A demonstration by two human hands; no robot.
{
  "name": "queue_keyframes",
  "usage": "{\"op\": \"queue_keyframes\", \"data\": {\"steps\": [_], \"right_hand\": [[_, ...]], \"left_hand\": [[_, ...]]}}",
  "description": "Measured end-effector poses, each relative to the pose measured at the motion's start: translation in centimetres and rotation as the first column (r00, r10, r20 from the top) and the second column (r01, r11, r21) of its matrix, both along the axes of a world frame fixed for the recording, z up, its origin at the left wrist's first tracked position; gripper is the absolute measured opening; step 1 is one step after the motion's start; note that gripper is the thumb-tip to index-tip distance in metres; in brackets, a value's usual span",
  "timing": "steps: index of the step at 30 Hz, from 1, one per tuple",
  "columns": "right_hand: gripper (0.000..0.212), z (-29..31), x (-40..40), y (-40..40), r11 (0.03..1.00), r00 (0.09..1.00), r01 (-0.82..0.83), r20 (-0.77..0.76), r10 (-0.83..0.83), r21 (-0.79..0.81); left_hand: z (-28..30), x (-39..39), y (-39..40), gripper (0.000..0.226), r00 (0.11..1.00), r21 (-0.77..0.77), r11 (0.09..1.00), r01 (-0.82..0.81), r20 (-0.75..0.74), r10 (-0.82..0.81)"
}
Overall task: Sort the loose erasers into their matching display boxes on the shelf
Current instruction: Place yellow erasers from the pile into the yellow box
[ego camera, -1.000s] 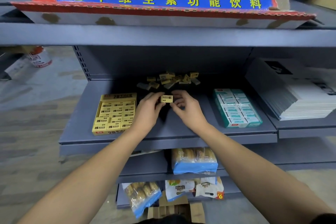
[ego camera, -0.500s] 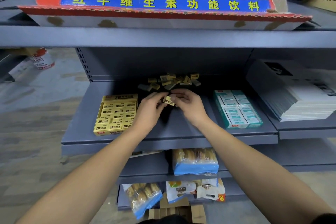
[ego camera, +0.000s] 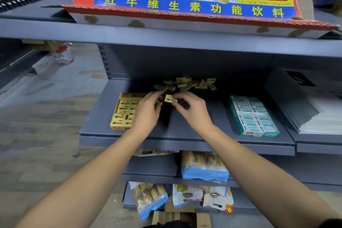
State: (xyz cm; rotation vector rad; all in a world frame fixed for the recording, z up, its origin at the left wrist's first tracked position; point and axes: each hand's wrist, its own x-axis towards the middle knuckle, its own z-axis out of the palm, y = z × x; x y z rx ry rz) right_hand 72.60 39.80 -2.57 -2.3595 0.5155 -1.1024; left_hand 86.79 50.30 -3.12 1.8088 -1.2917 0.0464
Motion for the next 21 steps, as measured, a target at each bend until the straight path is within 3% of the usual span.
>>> {"op": "queue_keyframes", "data": {"steps": [6, 10, 16, 21], "right_hand": [[0.016, -0.7, 3.3, 2.2, 0.991, 0.991, -0.125, -0.052, 0.127, 0.036], [0.016, -1.3, 5.4, 3.9, 0.981, 0.973, -0.186, -0.126, 0.192, 0.061], [0.015, -2.7, 7.3, 5.4, 0.980, 0.948, -0.181, -0.250, 0.196, 0.082], [0.013, -2.3, 8.3, 6.1, 0.977, 0.949, -0.162, -0.251, 0.193, 0.136]], "left_hand": [[-0.2, 3.0, 4.9, 0.037, 0.962, -0.017, 0.962, -0.272, -0.010, 0.272], [-0.7, 4.3, 8.5, 0.038, 0.929, 0.011, 0.929, -0.369, -0.016, 0.369], [-1.5, 5.2, 12.1, 0.038, 0.905, -0.012, 0.905, -0.425, -0.041, 0.424], [-1.8, 5.5, 13.0, 0.036, 0.902, -0.008, 0.902, -0.431, -0.044, 0.430]]}}
